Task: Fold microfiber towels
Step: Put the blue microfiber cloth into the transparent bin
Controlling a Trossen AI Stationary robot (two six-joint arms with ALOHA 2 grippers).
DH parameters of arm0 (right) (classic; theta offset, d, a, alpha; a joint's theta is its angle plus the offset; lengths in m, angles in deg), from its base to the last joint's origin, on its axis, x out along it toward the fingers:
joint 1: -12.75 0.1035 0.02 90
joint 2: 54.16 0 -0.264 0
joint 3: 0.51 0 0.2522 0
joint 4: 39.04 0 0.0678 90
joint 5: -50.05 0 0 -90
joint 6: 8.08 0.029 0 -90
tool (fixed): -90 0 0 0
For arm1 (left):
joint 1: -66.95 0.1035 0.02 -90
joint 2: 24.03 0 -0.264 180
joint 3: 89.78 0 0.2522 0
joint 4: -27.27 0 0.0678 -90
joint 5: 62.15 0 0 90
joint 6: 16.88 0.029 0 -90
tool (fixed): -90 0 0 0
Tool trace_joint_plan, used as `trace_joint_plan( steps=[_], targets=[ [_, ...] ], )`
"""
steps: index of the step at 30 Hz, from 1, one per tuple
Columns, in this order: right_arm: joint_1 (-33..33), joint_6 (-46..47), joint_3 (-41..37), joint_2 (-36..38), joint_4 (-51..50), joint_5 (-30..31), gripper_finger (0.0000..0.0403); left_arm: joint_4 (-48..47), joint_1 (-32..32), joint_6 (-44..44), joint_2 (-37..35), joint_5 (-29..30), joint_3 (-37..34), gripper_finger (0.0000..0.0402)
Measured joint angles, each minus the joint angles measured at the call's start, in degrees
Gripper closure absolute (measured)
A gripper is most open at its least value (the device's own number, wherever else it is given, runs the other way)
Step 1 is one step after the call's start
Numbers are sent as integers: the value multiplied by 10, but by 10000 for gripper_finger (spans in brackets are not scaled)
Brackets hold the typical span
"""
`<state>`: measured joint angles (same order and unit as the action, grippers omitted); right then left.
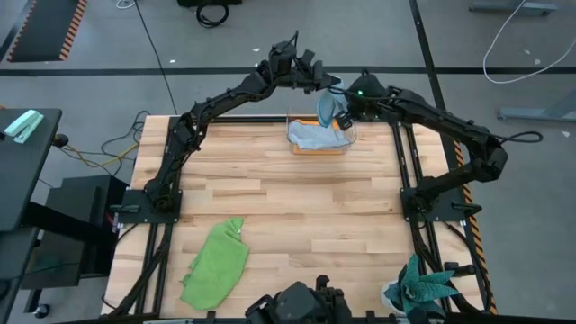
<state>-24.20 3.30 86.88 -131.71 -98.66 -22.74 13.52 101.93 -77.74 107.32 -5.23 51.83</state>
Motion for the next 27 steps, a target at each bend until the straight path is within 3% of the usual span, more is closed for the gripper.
trace_joint_plan(
  steps=[9,12,20,27],
  targets=[
    [11,-4,0,46,2,-8,379,-64,1,45,0,-1,0,392],
    [10,17,0,71,2,-47,370,-63,-2,45,0,10,0,392],
    [14,5,0,84,30,-105,289,-52,-5,46,0,19,0,392],
    [15,31,0,83,-9,-107,229,-41,-8,45,0,1,0,392]
  ],
)
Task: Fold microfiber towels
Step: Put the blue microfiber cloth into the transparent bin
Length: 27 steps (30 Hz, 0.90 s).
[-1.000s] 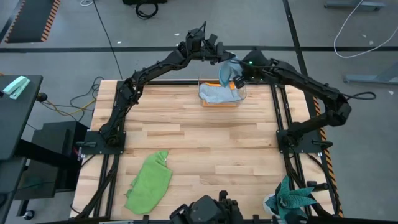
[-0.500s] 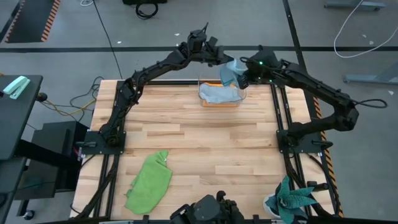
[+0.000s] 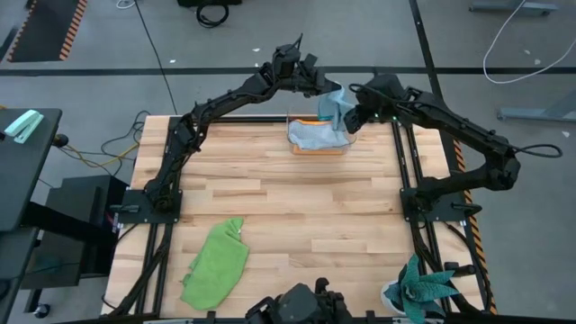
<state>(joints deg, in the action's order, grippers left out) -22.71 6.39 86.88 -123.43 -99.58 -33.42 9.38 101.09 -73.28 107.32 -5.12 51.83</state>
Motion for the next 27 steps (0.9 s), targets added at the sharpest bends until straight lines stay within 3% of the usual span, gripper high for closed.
trace_joint_plan(
  steps=[8,17,27],
  targets=[
    [0,-11,0,7,-22,44,224,0,2,-7,0,-1,0,392],
    [0,-22,0,7,6,40,219,1,0,-9,0,-1,0,392],
    [8,-2,0,0,-46,28,220,-3,5,-11,0,-1,0,392]
  ],
)
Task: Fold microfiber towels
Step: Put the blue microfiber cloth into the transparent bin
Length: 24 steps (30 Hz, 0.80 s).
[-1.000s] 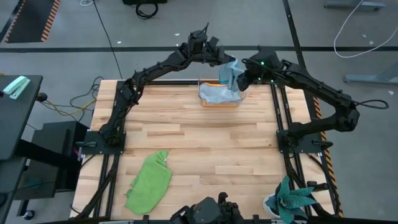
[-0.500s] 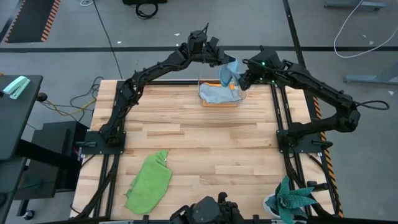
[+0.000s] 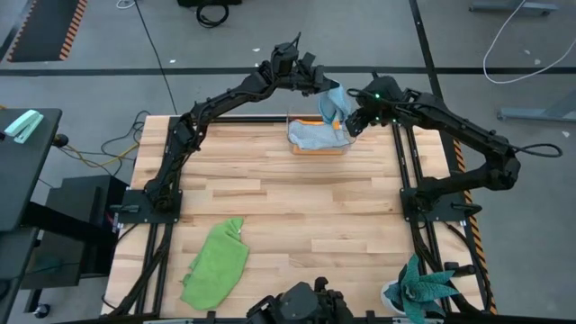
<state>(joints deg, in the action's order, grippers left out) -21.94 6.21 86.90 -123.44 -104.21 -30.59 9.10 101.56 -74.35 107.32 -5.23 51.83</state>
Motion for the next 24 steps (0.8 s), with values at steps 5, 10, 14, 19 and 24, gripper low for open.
trace_joint_plan(
  steps=[5,10,14,19,24],
  targets=[
    [0,10,0,1,-5,2,220,-23,0,13,0,21,0,392],
    [0,43,0,1,-4,-22,220,-30,1,12,0,31,0,392],
    [7,66,0,-8,16,-39,220,-37,1,8,12,33,0,392],
    [19,81,0,-34,30,-43,221,-27,1,7,24,32,0,392],
    [23,66,-9,-71,38,-45,234,-24,-1,-10,27,29,0,392]
  ],
)
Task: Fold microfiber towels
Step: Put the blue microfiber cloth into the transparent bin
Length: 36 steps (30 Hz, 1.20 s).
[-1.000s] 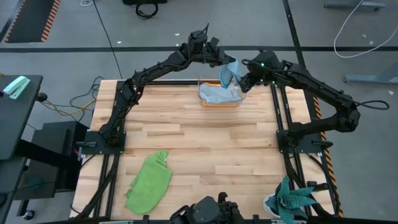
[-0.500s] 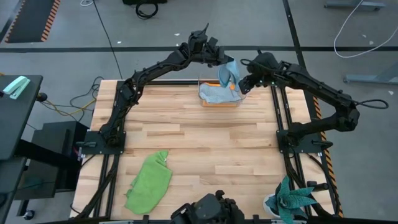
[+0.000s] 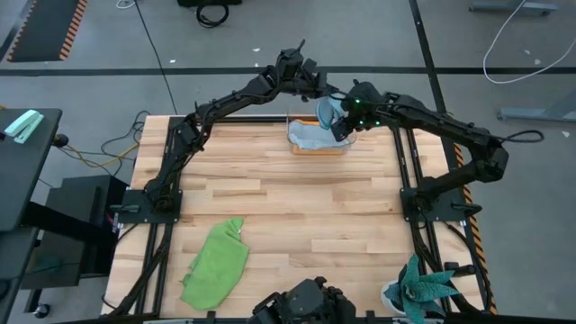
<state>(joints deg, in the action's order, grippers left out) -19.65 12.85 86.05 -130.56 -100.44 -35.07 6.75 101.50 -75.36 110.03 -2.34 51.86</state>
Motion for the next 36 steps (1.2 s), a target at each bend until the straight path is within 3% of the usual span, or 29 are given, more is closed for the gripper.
trace_joint_plan(
  steps=[6,14,21,26,31,36],
  targets=[
    [-1,-4,-6,-11,16,1,252,75,2,-50,14,-2,0,392],
    [-2,-26,-6,17,17,2,261,53,4,-50,43,-10,0,392],
    [-2,-45,-6,25,8,2,261,-52,-2,-4,55,-28,0,392],
    [-2,-51,-6,26,-5,2,261,-190,5,69,46,-27,0,392],
    [-2,-60,-6,26,-8,2,261,-333,7,153,20,19,0,392],
    [-2,-66,-6,26,-8,-2,261,-390,6,170,4,27,0,392]
  ],
)
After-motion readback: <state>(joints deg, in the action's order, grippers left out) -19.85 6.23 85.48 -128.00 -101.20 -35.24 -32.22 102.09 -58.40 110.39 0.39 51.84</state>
